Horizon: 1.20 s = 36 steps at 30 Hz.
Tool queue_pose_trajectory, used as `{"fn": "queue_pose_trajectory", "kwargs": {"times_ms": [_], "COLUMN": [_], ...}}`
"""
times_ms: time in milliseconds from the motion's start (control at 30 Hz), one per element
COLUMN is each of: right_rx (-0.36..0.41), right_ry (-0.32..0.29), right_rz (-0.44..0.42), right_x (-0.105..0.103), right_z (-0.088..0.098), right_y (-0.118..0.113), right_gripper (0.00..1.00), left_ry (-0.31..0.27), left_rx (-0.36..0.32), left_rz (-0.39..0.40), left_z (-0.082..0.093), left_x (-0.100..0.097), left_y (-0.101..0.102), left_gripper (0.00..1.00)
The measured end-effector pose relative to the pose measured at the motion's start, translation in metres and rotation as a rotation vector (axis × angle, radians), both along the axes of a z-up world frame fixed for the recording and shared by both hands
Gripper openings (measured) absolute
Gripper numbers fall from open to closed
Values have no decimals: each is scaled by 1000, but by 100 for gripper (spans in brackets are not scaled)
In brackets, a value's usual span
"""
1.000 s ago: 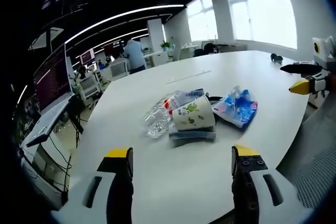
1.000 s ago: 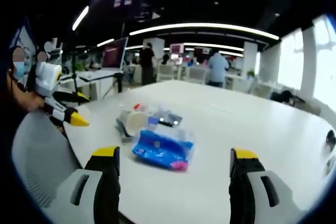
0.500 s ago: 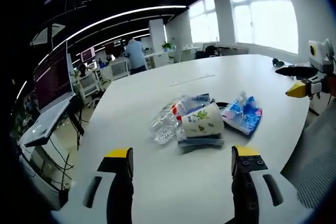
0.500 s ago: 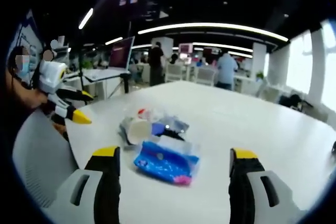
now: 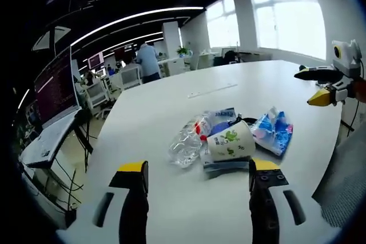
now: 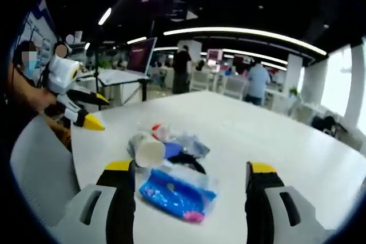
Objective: Arrange the tabletop items into an orderly group along one side of the table until the central work area is clear of visible clutter.
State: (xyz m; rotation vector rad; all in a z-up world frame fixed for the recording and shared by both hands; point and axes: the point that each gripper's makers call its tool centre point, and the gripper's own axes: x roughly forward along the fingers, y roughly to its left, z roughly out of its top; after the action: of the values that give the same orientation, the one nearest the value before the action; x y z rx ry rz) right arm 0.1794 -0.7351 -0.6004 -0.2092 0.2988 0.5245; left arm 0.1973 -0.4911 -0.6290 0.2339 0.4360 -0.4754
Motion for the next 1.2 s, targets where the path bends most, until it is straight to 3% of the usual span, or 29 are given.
{"fn": "queue_pose_trajectory", "kwargs": {"times_ms": [600, 1200], "right_rx": [-3, -19], "right_ry": [-3, 30], "right_rz": [54, 127], "right_x": [41, 79], "right_z": [0, -17], "right_y": [10, 25], "right_gripper": [71, 63], "left_ry": [7, 27], "left_rx": [35, 83], "left_rz": [-35, -81], "left_z": [3, -6], "left_x": [36, 67], "left_y": [-19, -42], "left_gripper": [61, 54]}}
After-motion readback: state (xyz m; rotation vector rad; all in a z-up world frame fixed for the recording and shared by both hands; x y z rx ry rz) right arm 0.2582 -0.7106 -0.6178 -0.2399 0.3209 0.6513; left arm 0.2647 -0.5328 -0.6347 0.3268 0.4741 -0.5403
